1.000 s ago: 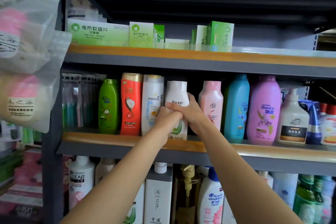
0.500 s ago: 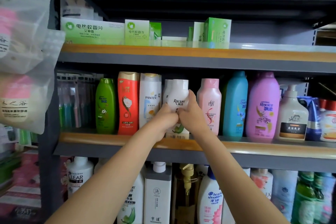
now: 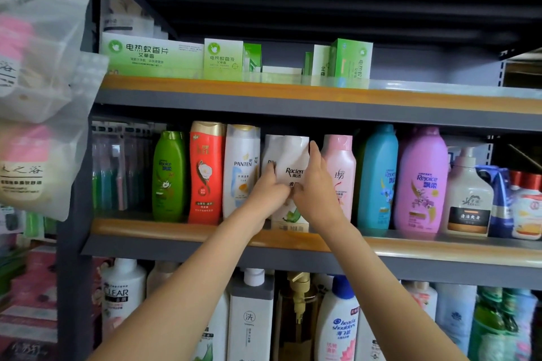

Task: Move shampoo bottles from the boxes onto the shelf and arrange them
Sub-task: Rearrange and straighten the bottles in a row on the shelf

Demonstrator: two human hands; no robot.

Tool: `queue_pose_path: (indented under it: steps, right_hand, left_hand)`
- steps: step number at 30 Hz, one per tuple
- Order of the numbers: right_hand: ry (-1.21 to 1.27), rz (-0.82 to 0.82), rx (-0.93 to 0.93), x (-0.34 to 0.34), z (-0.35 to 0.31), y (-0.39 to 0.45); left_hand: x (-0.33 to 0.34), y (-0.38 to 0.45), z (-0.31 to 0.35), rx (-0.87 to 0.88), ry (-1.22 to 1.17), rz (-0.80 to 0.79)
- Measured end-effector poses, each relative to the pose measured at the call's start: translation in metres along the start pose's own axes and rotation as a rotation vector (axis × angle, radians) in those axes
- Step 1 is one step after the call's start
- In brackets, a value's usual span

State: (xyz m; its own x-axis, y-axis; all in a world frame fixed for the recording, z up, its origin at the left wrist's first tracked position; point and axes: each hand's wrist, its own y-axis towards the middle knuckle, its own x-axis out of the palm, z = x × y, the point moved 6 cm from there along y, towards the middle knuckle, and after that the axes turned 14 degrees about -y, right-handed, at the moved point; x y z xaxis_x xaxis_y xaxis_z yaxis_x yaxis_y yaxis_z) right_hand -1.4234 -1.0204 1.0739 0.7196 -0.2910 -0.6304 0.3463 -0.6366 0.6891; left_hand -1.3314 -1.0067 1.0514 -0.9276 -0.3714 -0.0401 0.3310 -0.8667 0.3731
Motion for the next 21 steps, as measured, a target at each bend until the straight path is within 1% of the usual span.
queue_pose_path:
  steps: [4, 8, 10, 13, 16, 18, 21]
  right_hand:
    - [-0.042, -0.023, -0.016, 0.001, 0.004, -0.005]
    - [-0.092, -0.098, -0.017, 0.013, 0.008, -0.017]
    - [-0.097, -0.090, -0.008, 0.017, 0.011, -0.020]
    - [-0.089, -0.073, -0.004, 0.018, 0.012, -0.021]
    - [-0.086, -0.072, -0.012, 0.018, 0.013, -0.022]
    - [-0.083, -0.068, -0.017, 0.017, 0.013, -0.023]
    - [-0.080, -0.061, -0.024, 0.017, 0.013, -0.023]
  left_hand:
    - [0.001, 0.001, 0.009, 0.018, -0.088, -0.014]
    - [-0.002, 0.005, 0.008, 0.027, -0.120, 0.064]
    - [-0.001, 0.004, 0.011, 0.042, -0.122, 0.085]
    - [0.003, 0.008, 0.017, 0.060, -0.177, 0.074]
    - [0.004, 0.013, 0.019, 0.029, -0.177, 0.111]
    - [0.005, 0.016, 0.017, 0.012, -0.249, 0.135]
    - [0.004, 0.040, -0.014, -0.078, -0.358, 0.141]
